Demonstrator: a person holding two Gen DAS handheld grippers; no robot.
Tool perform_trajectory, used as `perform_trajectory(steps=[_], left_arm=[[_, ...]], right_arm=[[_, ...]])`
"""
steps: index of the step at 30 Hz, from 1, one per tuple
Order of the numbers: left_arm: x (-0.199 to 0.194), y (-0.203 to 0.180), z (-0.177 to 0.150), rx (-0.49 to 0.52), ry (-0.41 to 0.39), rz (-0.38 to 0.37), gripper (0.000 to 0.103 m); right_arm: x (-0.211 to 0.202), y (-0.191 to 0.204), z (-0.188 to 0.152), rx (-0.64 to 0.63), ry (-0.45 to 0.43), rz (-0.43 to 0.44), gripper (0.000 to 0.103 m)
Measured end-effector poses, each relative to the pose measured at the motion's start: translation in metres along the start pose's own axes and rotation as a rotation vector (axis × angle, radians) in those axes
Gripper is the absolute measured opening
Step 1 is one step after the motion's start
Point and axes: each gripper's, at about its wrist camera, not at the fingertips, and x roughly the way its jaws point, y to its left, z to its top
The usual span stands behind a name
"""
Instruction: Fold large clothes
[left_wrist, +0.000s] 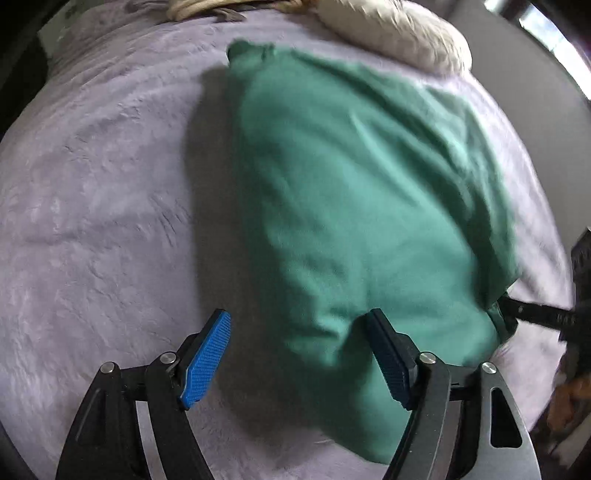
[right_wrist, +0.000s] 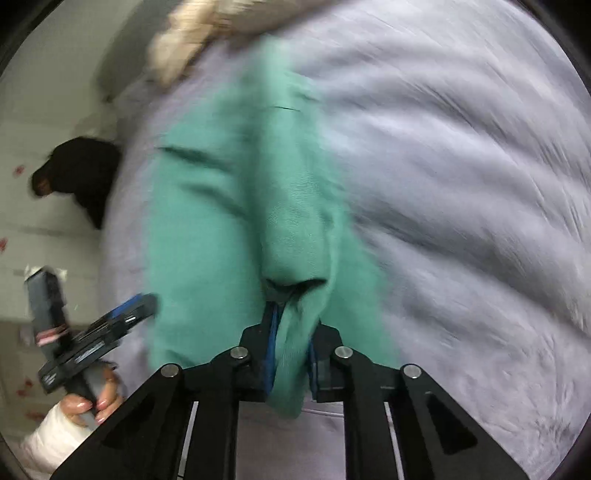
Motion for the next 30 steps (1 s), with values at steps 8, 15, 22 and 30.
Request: perform_trajectory(steps=[8,15,22,30], left_arm=[[-0.008,0.003,-0.012,-0.001,0.013,0.057,0.090],[-0.013,-0.007,-0.028,-0.027,0.037,0.073,0.090],[-0.006,0.005,-0.028,-0.145,0.074,0.031,0.090],[-0.007,0.009,-0.027,-0.176,0.087,0.023,0.090]], right_arm=[[-0.033,-0.017,-0.007,0.055,-0.020,0.024,0.012],[-0.078,0.051,0.008,-0.176,-0.135,0.082,0.012],[-0.001,0.059,-0.003,-0.348,0.066,-0.186,0.011],[-0.013,0.032,0.003,-0.246,0.087,-0.143,0.012]])
